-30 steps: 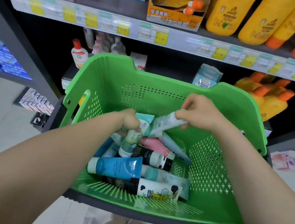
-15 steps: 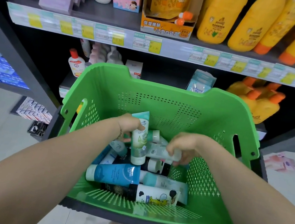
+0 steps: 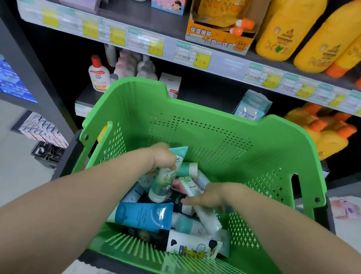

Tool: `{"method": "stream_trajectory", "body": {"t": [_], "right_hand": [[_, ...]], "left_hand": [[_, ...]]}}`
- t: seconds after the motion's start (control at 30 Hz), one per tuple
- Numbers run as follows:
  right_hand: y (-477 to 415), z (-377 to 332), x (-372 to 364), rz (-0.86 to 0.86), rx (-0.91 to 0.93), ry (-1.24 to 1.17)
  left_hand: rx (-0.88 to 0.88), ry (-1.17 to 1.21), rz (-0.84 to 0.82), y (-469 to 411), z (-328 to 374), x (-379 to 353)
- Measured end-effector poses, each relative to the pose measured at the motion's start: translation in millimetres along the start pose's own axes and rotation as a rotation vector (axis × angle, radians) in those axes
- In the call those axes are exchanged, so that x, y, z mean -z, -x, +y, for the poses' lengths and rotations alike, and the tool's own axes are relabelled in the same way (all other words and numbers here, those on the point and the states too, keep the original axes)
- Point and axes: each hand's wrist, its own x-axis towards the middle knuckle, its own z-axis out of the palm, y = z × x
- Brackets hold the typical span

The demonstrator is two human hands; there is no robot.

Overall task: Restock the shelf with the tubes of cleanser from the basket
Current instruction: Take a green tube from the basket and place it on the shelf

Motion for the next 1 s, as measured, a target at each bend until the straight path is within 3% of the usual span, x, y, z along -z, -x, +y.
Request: {"method": "stream_trajectory", "body": {"t": [0.2,0.47,0.67,0.83,1.0], "right_hand": [[-17,-17,1,0.139,0.06,0.155],[-1,-5,18,0.142,0.213,-0.18],[24,5,48,0.345,0.27,-0.325],[55,16,66,0.355,0.31,-0.714],[83,27,73,0.452,0.335,-0.863]], "left_hand": [[-0.064,-0.13,0.006,4,1,-1],[-0.094,-0.139,0.005,9,7,0],[-0.193,-0.088,0.035,22,18,13],[-0.283,-0.109,0.117,46,34,29],[-0.361,0.033,0.143,70,42,46]]}}
